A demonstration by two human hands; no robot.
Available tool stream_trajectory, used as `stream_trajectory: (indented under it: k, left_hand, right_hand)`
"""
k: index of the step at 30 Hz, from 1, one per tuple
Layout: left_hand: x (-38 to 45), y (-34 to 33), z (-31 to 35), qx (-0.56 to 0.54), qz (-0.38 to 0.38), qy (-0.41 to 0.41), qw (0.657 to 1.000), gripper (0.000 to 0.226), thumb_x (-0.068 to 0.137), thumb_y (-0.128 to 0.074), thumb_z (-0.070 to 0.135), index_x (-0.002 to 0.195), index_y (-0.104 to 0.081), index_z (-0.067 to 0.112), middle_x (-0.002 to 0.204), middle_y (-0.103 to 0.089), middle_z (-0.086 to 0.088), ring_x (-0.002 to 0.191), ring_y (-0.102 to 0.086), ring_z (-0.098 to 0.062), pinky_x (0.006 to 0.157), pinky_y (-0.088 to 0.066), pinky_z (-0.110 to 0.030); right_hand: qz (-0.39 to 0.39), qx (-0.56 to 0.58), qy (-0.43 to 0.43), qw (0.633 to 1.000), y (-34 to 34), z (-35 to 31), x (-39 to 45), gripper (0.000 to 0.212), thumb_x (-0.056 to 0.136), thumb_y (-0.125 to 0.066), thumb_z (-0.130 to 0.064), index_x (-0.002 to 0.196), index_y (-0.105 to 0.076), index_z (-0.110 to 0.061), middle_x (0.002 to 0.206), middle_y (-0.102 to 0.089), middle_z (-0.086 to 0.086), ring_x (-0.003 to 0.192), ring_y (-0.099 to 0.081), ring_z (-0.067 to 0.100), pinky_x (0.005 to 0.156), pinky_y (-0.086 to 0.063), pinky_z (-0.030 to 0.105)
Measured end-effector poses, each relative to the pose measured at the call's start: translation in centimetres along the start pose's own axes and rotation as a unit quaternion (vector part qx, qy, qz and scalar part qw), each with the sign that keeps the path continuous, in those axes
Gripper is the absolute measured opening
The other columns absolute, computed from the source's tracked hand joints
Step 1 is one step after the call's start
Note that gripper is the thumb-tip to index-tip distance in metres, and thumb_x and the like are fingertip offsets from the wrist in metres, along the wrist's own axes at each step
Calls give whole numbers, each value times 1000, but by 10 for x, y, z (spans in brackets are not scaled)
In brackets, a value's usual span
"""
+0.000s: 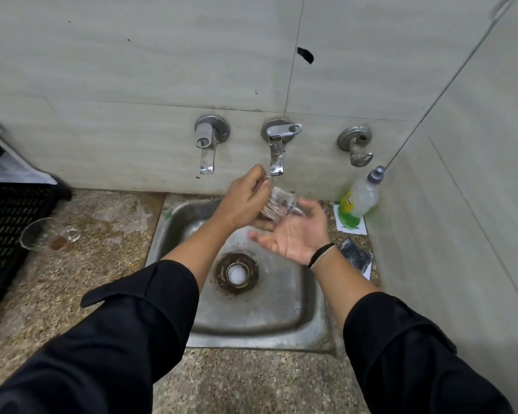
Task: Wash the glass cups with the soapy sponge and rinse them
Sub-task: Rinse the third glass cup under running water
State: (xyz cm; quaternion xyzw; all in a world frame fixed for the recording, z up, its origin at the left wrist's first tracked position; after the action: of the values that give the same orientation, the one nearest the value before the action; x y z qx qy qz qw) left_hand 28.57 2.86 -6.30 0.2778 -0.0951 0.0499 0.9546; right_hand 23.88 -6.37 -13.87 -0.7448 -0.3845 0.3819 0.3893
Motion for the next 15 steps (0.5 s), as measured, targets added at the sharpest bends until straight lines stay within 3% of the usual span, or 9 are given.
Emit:
stream_trajectory:
  k: [3,5,7,9,10,11,12,13,15]
  left_hand:
    - [-7,-7,2,46,-51,-32,997,16,100,-46,30,94,-42,16,71,-51,-1,63,-46,-13,60,-39,-34]
    - [-12,-9,-10,61,-33,14,997,15,101,-40,31,95,-42,17,72,-51,4,64,-48,-15,60,-37,-34]
    - [-17,-7,-39,-32,-6,177,984,25,104,-33,35,93,-47,17,72,-49,3,62,-44,-17,56,-34,-31]
    - [-38,-28,-66,-200,-57,386,899,36,100,-31,43,78,-48,19,63,-38,3,51,-29,-13,49,-22,-23]
    - [-44,-35,-69,-225,-78,433,869,37,98,-31,45,72,-44,21,60,-32,3,48,-24,-12,48,-17,-23]
    - [-42,-35,-64,-207,-87,437,871,38,98,-32,45,71,-43,21,59,-33,2,48,-25,-13,48,-18,-23]
    - [-34,-28,-57,-148,-81,401,900,39,100,-32,43,74,-47,19,62,-42,0,51,-35,-16,50,-25,-25]
    - [-22,-14,-49,-49,-38,323,944,39,102,-32,41,80,-53,16,69,-53,-5,59,-46,-22,55,-32,-29]
    - [-7,8,-23,133,41,139,980,30,105,-36,35,89,-52,15,76,-61,-8,68,-54,-29,61,-35,-36]
  right_hand:
    - [108,-3,-3,994,7,-11,8,70,85,-51,-72,125,-55,-15,104,-59,14,62,-56,18,43,-44,18]
    - [255,-143,20,956,23,-23,13,49,89,-55,-61,110,-58,-16,87,-58,8,48,-40,12,35,-25,16]
    - [346,-378,141,847,21,-57,7,49,88,-59,-60,113,-53,-18,88,-57,8,52,-43,15,42,-29,23]
    - [327,-612,286,660,-8,-81,-2,44,92,-58,-54,114,-48,-17,93,-60,5,68,-55,16,57,-41,28]
    - [300,-671,322,597,-18,-81,-4,42,94,-57,-50,115,-47,-15,97,-60,3,77,-57,16,65,-42,26]
    - [289,-688,345,570,-21,-79,-6,40,96,-56,-49,114,-47,-15,97,-59,3,81,-57,17,67,-41,25]
    - [302,-667,342,589,-18,-80,-7,37,97,-52,-49,111,-47,-16,92,-58,2,78,-57,17,63,-40,25]
    - [328,-595,311,664,-5,-82,-4,34,98,-49,-51,106,-49,-18,83,-57,0,70,-55,18,56,-38,25]
    - [348,-281,134,884,32,-51,14,41,98,-43,-56,90,-56,-18,69,-51,0,48,-43,16,41,-26,19]
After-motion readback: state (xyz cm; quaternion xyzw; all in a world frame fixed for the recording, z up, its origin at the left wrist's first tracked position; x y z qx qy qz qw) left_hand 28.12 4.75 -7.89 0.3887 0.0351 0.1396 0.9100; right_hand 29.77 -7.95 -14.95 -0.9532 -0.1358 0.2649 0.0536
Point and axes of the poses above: each hand's wrist, its own x-axis towards the middle knuckle, its own y-axis out of the back of the hand, z = x × y, the point moved 10 cm from there along x, towards the middle knuckle
